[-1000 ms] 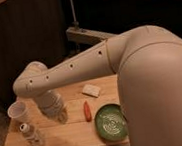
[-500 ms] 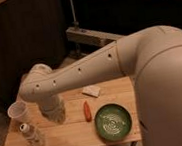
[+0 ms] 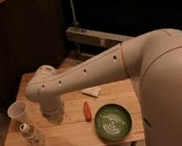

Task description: Knock the bottle over

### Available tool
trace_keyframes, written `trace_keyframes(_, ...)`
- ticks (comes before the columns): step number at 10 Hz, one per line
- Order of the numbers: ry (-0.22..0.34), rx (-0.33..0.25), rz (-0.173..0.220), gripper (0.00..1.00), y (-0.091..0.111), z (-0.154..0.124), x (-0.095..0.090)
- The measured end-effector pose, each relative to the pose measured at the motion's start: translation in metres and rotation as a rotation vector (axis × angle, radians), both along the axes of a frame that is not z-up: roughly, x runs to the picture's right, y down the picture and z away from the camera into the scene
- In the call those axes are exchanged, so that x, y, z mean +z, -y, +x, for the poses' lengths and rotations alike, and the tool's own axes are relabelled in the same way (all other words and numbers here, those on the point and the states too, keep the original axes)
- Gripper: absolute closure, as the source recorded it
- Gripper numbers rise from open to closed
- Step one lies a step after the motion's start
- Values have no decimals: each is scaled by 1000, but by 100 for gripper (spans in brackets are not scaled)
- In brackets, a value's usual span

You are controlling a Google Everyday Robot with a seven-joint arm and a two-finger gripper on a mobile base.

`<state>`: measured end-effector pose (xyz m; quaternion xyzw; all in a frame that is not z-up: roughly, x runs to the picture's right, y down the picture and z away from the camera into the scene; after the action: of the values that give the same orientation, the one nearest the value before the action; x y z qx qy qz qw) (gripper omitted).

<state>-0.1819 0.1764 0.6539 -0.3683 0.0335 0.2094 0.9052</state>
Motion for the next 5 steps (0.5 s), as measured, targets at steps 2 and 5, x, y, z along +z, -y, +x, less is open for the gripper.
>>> trace_keyframes(2,54,2,-38,100,-1,-7,8)
trace_keyframes(5,114,8,-73,100,1,-15,18)
